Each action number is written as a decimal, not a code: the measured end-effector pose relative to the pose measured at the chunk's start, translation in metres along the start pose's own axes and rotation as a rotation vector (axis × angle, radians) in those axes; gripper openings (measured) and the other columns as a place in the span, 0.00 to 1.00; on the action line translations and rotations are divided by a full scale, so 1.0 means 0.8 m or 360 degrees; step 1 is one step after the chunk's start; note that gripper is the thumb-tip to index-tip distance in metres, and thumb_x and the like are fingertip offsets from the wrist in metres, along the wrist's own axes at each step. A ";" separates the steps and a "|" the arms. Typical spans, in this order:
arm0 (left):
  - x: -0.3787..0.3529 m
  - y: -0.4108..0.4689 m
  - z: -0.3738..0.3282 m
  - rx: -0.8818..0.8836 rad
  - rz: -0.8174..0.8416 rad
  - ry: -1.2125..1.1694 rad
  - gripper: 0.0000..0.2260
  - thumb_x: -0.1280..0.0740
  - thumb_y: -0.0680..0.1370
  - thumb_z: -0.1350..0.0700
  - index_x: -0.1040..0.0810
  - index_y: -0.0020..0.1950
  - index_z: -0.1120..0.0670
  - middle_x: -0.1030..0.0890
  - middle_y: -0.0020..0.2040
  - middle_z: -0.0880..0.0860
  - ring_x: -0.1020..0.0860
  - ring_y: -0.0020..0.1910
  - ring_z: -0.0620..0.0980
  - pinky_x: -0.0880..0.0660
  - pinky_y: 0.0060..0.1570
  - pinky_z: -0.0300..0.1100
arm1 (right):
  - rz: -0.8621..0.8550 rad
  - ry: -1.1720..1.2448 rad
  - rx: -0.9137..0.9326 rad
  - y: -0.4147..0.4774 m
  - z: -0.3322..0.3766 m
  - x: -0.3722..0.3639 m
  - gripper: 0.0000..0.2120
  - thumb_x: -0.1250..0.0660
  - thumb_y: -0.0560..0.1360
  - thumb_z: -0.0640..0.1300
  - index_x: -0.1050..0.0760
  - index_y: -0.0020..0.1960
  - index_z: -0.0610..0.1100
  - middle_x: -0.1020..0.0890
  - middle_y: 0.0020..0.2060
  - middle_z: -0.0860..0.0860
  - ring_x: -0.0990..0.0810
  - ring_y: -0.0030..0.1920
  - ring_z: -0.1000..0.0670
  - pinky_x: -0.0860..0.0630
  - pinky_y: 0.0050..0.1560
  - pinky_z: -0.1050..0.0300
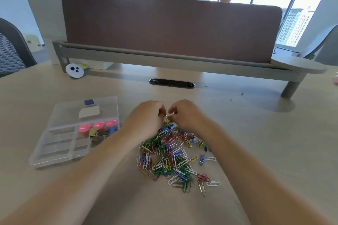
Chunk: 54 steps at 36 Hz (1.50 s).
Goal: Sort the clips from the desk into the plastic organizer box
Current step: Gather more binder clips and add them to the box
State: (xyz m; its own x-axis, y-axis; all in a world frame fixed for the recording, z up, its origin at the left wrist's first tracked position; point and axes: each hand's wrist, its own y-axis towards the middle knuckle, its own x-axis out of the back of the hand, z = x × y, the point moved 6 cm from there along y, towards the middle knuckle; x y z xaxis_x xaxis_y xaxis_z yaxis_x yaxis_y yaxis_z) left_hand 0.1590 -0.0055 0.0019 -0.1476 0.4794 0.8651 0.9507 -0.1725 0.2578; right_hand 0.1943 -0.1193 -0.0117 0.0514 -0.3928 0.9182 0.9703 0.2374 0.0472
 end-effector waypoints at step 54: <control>-0.021 0.003 -0.022 -0.0151 0.0118 -0.0105 0.07 0.34 0.78 0.56 0.19 0.53 0.48 0.21 0.46 0.45 0.24 0.43 0.44 0.30 0.41 0.39 | 0.0033 0.0001 0.0067 -0.011 -0.024 0.010 0.13 0.41 0.78 0.34 0.22 0.56 0.43 0.21 0.54 0.46 0.25 0.49 0.47 0.31 0.46 0.58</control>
State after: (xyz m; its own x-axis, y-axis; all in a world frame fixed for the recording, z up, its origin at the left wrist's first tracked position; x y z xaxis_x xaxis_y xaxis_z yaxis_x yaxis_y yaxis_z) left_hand 0.1588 -0.0288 -0.0049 -0.0567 0.5175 0.8538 0.9277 -0.2889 0.2366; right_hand 0.1904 -0.1418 -0.0127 0.0716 -0.3879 0.9189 0.9581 0.2829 0.0448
